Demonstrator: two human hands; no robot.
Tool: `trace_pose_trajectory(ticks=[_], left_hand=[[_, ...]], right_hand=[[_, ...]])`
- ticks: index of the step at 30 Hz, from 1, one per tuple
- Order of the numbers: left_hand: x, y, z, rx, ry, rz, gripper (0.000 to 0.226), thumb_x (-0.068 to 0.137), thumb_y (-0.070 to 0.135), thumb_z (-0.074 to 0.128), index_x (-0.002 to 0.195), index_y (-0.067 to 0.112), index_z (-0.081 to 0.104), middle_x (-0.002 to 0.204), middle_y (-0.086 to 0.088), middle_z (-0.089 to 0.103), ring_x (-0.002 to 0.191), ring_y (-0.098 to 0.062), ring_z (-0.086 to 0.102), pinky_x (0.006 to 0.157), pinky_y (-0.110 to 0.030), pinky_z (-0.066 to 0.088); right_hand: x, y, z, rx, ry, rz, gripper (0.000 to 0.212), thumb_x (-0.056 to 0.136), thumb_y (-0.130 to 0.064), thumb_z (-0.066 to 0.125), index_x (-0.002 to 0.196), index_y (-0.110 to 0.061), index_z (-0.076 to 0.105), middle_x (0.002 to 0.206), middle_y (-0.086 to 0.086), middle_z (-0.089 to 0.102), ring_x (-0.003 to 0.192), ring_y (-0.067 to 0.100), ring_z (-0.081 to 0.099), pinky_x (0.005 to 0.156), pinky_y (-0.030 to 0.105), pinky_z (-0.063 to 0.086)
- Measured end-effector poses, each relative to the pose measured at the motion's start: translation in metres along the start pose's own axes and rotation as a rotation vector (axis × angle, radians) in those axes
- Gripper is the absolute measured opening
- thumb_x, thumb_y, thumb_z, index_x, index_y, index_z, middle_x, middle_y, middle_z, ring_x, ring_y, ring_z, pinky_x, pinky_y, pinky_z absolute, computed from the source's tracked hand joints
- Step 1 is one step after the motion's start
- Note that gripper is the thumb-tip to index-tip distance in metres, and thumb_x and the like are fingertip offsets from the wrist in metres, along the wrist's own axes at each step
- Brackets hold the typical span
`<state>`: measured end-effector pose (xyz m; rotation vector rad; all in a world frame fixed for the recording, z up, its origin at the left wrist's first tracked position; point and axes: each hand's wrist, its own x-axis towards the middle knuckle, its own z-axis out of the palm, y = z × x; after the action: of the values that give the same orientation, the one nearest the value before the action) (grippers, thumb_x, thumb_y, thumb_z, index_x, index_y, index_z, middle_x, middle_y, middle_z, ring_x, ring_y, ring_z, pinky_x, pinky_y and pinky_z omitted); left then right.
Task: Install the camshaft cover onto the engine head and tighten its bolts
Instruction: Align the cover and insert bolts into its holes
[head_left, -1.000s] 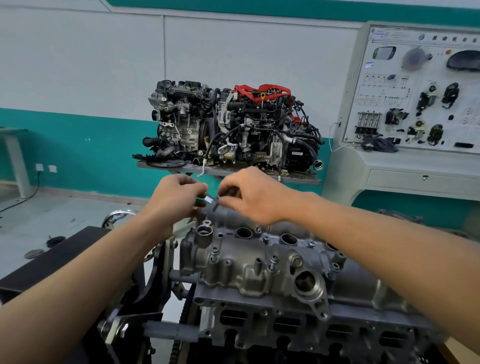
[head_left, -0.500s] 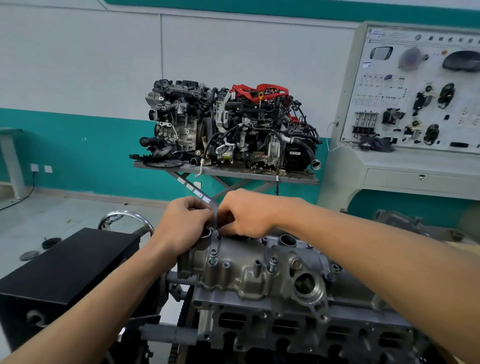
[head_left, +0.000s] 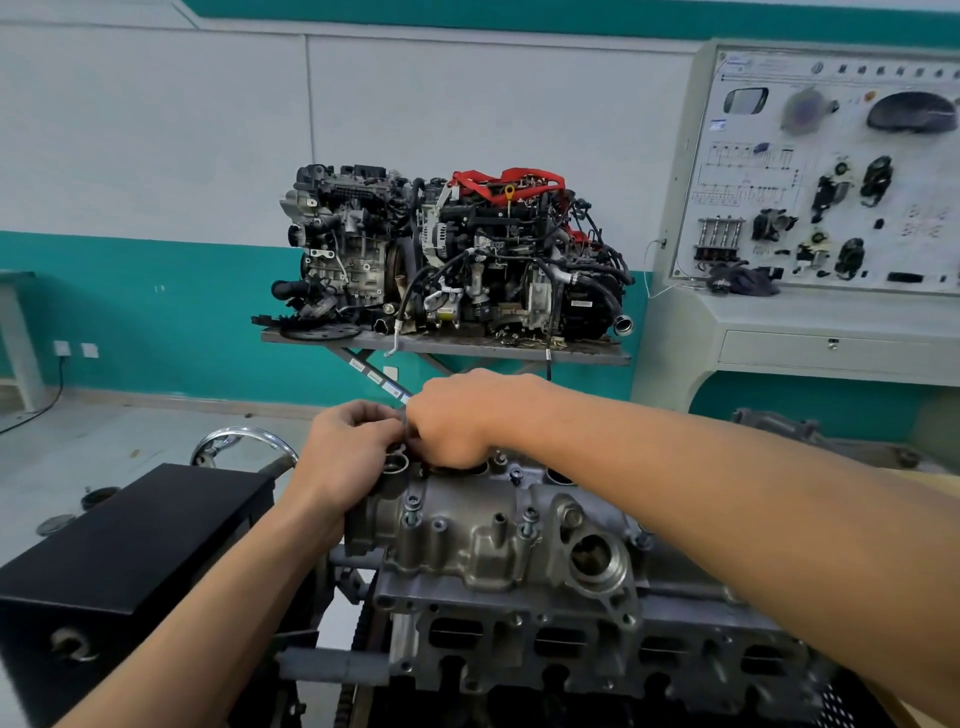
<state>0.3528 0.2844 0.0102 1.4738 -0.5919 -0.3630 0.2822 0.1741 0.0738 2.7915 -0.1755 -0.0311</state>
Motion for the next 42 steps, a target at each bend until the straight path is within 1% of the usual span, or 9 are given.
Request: trace_pose_trajectory(ticks=[6,13,17,19,22,27,30,33,42], left_hand=[[0.001,-0.003,-0.002,-0.021,0.005,-0.011,0.007,0.089,0.000,0.061,0.089,0.003,0.068,0.075,-0.016,0.071,0.054,-0.021,0.066,0.046,-0.027,0.054],[0.003,-0.005,-0.001,-0.016,0.036,0.012,0.010,0.087,-0.001,0.062,0.082,0.006,0.068,0.078,-0.016,0.070,0.067,-0.025,0.064,0.063,-0.035,0.053],[0.003,-0.005,-0.002,-0.029,0.028,0.009,0.011,0.085,0.000,0.064,0.080,0.008,0.069,0.074,-0.014,0.070,0.062,-0.024,0.066,0.055,-0.032,0.054],[0.004,-0.005,-0.003,-0.025,0.027,0.009,0.011,0.086,0.001,0.064,0.080,0.008,0.069,0.073,-0.015,0.070,0.061,-0.024,0.065,0.055,-0.032,0.053],[0.004,-0.005,-0.002,-0.016,0.038,0.017,0.012,0.086,0.000,0.063,0.079,0.009,0.069,0.073,-0.014,0.068,0.061,-0.023,0.063,0.056,-0.031,0.052],[0.002,-0.004,-0.003,-0.048,0.027,0.006,0.016,0.088,0.001,0.062,0.076,0.010,0.067,0.061,-0.007,0.064,0.046,-0.016,0.060,0.041,-0.025,0.048],[0.001,-0.004,-0.002,-0.049,0.032,0.008,0.023,0.087,0.001,0.063,0.070,0.015,0.068,0.058,-0.005,0.064,0.046,-0.016,0.059,0.041,-0.027,0.049],[0.000,-0.004,-0.002,-0.051,0.026,0.007,0.022,0.087,0.001,0.062,0.070,0.015,0.067,0.054,-0.002,0.063,0.043,-0.015,0.058,0.042,-0.026,0.049],[-0.001,-0.002,-0.002,-0.055,0.032,-0.007,0.019,0.088,0.002,0.062,0.073,0.014,0.066,0.055,-0.001,0.064,0.047,-0.018,0.058,0.054,-0.030,0.049]], right_hand=[[-0.001,0.007,-0.008,0.106,-0.070,-0.100,0.032,0.090,-0.029,0.065,0.063,-0.031,0.048,0.066,-0.008,0.055,0.063,0.010,0.052,0.050,0.025,0.034],[-0.001,0.000,0.003,-0.009,-0.007,-0.038,0.032,0.097,-0.040,0.049,0.069,-0.026,0.043,0.069,-0.005,0.048,0.060,0.012,0.046,0.048,0.028,0.028],[-0.002,0.005,-0.009,0.083,-0.064,-0.089,0.027,0.088,-0.032,0.066,0.067,-0.029,0.050,0.072,-0.004,0.059,0.066,0.015,0.056,0.051,0.027,0.037],[-0.001,0.004,-0.008,0.044,-0.108,-0.112,0.025,0.090,-0.023,0.063,0.072,-0.029,0.047,0.072,-0.005,0.056,0.065,0.014,0.054,0.050,0.026,0.035],[-0.003,0.002,-0.003,-0.003,-0.136,-0.110,0.018,0.100,-0.034,0.050,0.085,-0.024,0.050,0.076,-0.004,0.054,0.068,0.015,0.053,0.050,0.027,0.031],[-0.020,0.019,-0.014,0.140,0.090,0.008,0.055,0.099,-0.052,0.046,0.065,-0.011,0.059,0.058,0.000,0.054,0.053,0.018,0.051,0.049,0.027,0.038],[-0.047,0.052,-0.024,0.177,0.055,0.034,0.034,0.095,-0.038,0.061,0.076,-0.012,0.072,0.068,-0.002,0.065,0.059,0.012,0.058,0.063,0.029,0.053],[-0.082,0.082,-0.016,0.222,-0.122,0.087,0.008,0.088,-0.027,0.074,0.093,-0.021,0.076,0.073,-0.020,0.064,0.072,-0.002,0.062,0.073,0.022,0.050],[-0.119,0.101,0.030,0.211,-0.215,0.115,0.013,0.086,-0.027,0.074,0.098,-0.023,0.078,0.081,-0.013,0.074,0.072,0.001,0.065,0.078,0.027,0.055]])
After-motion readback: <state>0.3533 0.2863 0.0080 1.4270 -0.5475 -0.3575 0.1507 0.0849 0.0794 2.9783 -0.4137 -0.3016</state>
